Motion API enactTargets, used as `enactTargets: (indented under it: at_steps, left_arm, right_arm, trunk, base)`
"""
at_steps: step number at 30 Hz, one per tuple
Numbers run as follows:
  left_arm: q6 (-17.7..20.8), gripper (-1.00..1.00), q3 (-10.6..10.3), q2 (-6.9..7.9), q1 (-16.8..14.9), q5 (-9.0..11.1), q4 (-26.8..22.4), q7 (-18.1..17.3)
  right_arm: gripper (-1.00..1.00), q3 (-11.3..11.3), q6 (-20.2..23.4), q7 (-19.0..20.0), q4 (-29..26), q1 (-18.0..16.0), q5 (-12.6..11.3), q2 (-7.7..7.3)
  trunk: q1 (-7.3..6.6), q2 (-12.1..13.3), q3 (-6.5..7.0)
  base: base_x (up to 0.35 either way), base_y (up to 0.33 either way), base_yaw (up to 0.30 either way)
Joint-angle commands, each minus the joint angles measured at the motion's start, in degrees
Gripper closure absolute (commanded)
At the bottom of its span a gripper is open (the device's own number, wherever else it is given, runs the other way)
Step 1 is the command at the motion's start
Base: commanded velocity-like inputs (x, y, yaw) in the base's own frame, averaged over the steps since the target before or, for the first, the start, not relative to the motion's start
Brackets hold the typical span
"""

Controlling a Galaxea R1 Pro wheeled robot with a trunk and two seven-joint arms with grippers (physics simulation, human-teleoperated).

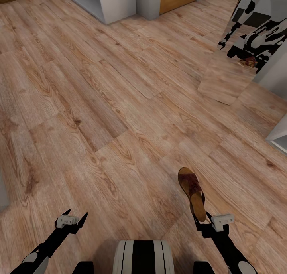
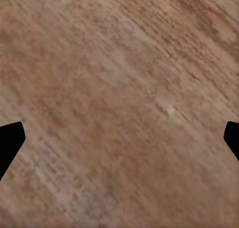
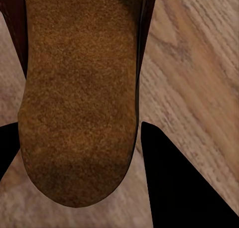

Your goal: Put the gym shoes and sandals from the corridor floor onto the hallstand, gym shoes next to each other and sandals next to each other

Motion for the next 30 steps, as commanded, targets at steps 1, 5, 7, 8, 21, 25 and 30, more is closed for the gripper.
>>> enactTargets:
  at_steps: [1, 5, 7, 8, 21, 25, 30]
  left_arm:
    - [0.0, -1.0, 0.01, 0.0, 0.0, 0.0, 0.0, 0.0]
    - [0.0, -1.0, 0.03, 0.0, 0.0, 0.0, 0.0, 0.0]
    - [-0.02, -1.0, 0.01, 0.0, 0.0, 0.0, 0.0, 0.0]
    - [-0.01, -1.0, 0.0, 0.0, 0.0, 0.0, 0.0, 0.0]
    - [-0.01, -1.0, -0.05, 0.0, 0.0, 0.0, 0.0, 0.0]
    - [-0.04, -1.0, -0.05, 0.0, 0.0, 0.0, 0.0, 0.0]
    - [-0.01, -1.0, -0.05, 0.0, 0.0, 0.0, 0.0, 0.0]
  right_arm:
    - [1.0, 0.01, 0.03, 0.0, 0.0, 0.0, -0.21, 0.0]
    - [1.0, 0.02, 0.03, 0.0, -0.01, 0.0, -0.18, -0.01]
    - [1.0, 0.02, 0.03, 0.0, -0.01, 0.0, -0.17, -0.01]
    - [1.0, 0.03, 0.03, 0.0, -0.01, 0.0, -0.16, -0.01]
    - [1.0, 0.03, 0.02, 0.0, 0.15, 0.0, -0.22, -0.01]
    - [1.0, -0.02, 0.02, 0.0, 0.16, 0.0, -0.23, -0.01]
    - [1.0, -0.02, 0.02, 0.0, 0.17, 0.0, -0.23, -0.01]
  trunk:
    - [0.0, 0.0, 0.0]
    - [0.0, 0.0, 0.0]
    - [0.0, 0.0, 0.0]
    - [0.0, 0.0, 0.0]
    - [0.0, 0.0, 0.0]
    - [0.0, 0.0, 0.0]
    - [0.0, 0.0, 0.0]
  base:
    - [0.0, 0.0, 0.0]
    - [0.0, 0.102, 0.0]
    - [0.0, 0.183, 0.0]
    - [0.0, 0.158, 0.0]
    - [0.0, 0.043, -0.097]
    - [0.0, 0.004, -0.249]
    - [0.0, 0.001, -0.27]
